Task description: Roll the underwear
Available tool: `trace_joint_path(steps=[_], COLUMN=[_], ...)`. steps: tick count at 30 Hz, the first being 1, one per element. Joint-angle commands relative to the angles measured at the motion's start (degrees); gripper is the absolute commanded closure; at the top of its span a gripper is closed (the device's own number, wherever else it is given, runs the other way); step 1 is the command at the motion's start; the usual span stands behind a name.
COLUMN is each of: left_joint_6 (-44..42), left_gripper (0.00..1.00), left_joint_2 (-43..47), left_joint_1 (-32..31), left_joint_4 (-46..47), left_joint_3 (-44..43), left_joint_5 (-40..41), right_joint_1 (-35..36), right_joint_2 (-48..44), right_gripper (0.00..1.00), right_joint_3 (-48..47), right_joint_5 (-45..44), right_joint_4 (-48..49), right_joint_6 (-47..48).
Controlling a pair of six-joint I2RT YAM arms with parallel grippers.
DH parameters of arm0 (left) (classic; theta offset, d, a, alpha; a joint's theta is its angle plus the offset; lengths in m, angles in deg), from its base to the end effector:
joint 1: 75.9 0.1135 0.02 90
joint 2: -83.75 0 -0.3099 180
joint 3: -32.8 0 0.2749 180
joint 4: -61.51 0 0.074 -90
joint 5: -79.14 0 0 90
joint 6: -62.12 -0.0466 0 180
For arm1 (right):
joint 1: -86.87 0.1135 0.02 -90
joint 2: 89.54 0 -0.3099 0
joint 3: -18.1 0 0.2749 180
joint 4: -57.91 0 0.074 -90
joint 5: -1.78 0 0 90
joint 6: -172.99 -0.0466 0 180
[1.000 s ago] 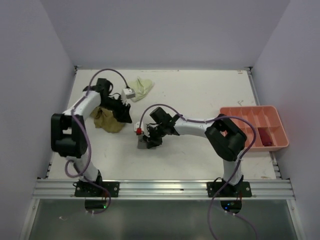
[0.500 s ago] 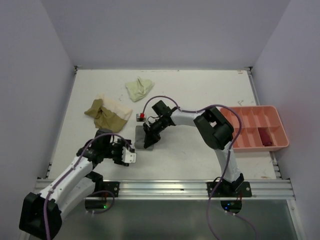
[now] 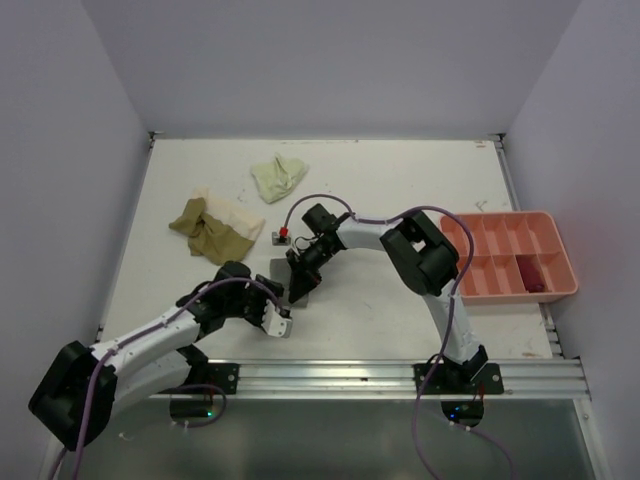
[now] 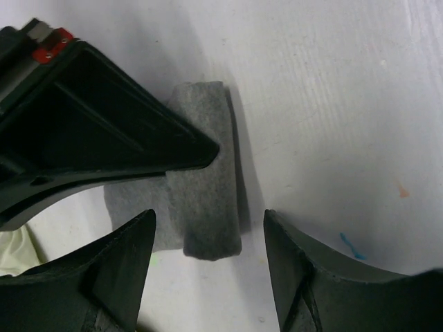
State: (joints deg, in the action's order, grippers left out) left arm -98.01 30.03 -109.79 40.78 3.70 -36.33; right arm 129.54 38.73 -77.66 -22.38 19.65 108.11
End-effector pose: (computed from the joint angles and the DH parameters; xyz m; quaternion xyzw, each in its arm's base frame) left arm 0.1284 -0.1104 0.1662 0.7627 0.4894 -0.0786 0.4156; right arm 0.3200 0.3528 0.1212 -0.5369 0.6364 0.5510 0.0568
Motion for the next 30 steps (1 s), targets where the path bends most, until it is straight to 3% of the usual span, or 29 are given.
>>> trace_joint_path(steps=[1, 6, 10, 12, 13, 22, 30], left_joint_6=[-0.01, 5.69, 9.39, 9.75, 10.53, 12.91, 15.63], left_gripper=[0.34, 0.53, 0.86, 0.93, 0.97, 1.00, 1.00], left_joint_2=[-3.58, -12.54, -17.21, -18.09, -18.44, -23.27, -35.48], left_joint_1=[-2.58, -4.61, -4.69, -4.78, -4.87, -5.13, -4.87], left_joint_4=[4.69, 3.73, 1.88, -0.30, -1.36, -14.46, -31.13], left_joint_3=[-0.99, -5.29, -8.11, -9.17, -9.61, -14.44, -27.69], left_joint_5=[3.76, 7.27, 8.25, 7.64, 7.46, 5.96, 0.44], right_joint_1=[-0.14, -0.31, -0.31, -0.31, -0.49, -8.56, -18.06], right_joint_2=[2.69, 2.69, 2.69, 2.43, 2.16, -2.84, -11.70], right_gripper=[1.00, 1.00, 0.98, 0.91, 0.81, 0.23, 0.10], right_joint_3=[-0.25, -0.52, -0.69, -0.87, -1.22, -10.43, -16.96], right_joint_5=[-3.27, -2.91, -3.44, -4.40, -4.93, -8.45, -11.79], right_joint_4=[-3.44, -4.14, -4.93, -5.02, -5.02, -4.32, -4.06], right_joint_6=[2.03, 2.65, 3.09, 3.18, 3.00, -3.23, -5.88])
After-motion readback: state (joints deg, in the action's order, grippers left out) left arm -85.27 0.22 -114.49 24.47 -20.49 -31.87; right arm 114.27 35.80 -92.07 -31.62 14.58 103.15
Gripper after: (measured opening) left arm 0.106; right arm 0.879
